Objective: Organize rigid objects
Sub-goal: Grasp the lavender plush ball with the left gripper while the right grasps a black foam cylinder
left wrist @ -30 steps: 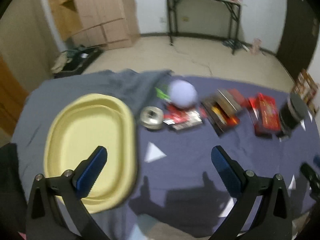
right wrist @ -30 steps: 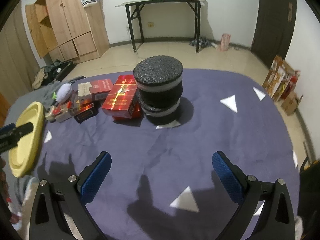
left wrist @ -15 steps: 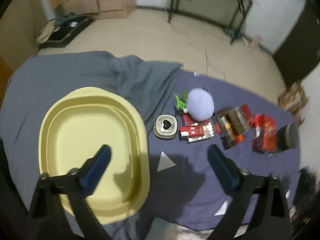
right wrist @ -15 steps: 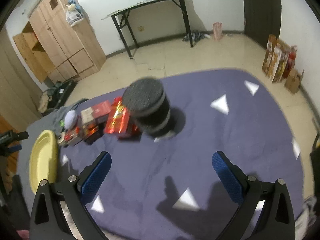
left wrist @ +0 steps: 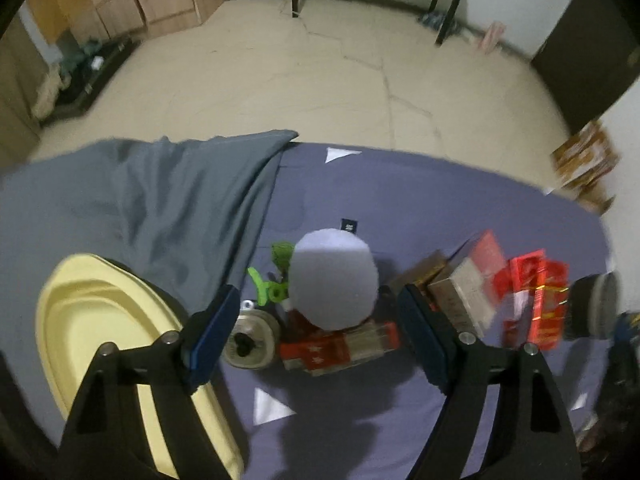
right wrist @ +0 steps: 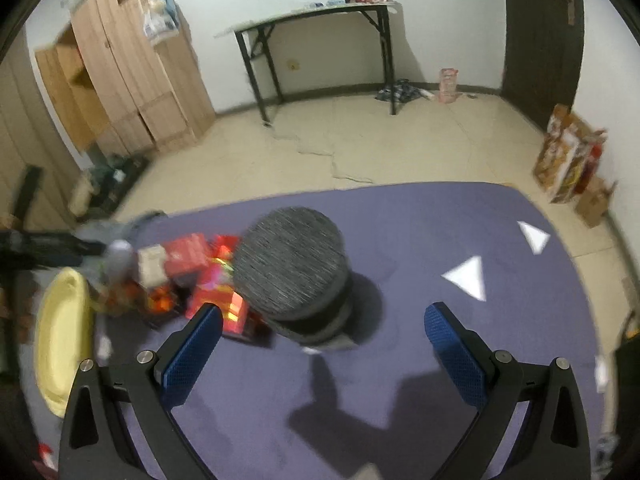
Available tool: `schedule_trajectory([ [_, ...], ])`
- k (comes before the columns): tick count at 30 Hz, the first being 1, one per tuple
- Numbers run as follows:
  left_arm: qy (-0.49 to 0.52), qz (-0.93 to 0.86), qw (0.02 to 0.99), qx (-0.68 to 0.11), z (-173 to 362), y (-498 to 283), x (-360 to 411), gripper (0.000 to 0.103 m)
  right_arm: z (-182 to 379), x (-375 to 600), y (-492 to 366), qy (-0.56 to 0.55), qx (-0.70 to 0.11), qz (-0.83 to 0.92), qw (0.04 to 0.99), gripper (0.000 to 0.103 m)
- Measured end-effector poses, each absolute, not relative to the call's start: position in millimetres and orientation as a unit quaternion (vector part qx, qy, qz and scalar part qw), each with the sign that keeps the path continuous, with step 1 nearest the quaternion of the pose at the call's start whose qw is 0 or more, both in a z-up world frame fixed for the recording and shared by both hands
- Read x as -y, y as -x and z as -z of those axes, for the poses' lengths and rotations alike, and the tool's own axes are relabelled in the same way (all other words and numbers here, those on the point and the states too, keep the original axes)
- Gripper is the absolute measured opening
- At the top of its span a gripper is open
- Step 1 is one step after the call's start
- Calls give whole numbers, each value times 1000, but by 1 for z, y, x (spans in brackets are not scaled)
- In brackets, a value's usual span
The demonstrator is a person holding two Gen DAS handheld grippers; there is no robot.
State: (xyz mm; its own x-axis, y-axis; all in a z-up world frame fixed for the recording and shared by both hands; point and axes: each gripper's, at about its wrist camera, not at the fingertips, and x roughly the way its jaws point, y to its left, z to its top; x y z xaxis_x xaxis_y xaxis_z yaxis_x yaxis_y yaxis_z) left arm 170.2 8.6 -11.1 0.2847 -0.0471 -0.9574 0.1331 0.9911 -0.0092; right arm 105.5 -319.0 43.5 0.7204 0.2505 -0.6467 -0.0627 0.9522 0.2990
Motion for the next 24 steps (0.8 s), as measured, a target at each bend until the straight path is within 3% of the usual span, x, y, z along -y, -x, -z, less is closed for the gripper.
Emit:
schedule_trajectory([
  [6,-56,63,821,-565,10,-164,4,99,-36,311,-126,-88,-361,-77,925,103],
  [14,-8,76,813,-577,40,-180,1,99,-21,303,-149,-75,-366,-69,925,103],
  [15,-2,70,814,-576,42,-181,0,84,-19,303,-151,-82,-366,-70,925,102],
  [16,7,67,814,-577,44,-183,-2,59,-17,303,-152,-87,-364,-74,924,99],
  [17,32,69,809,-583,47,-187,-6,51,-15,303,-153,-87,-363,-75,924,92],
  [20,65,75,804,-586,51,-192,-14,51,-12,302,-157,-81,-363,-91,924,68],
  [24,104,84,804,-580,37,-184,-30,48,-13,310,-158,-87,-367,-95,921,67],
])
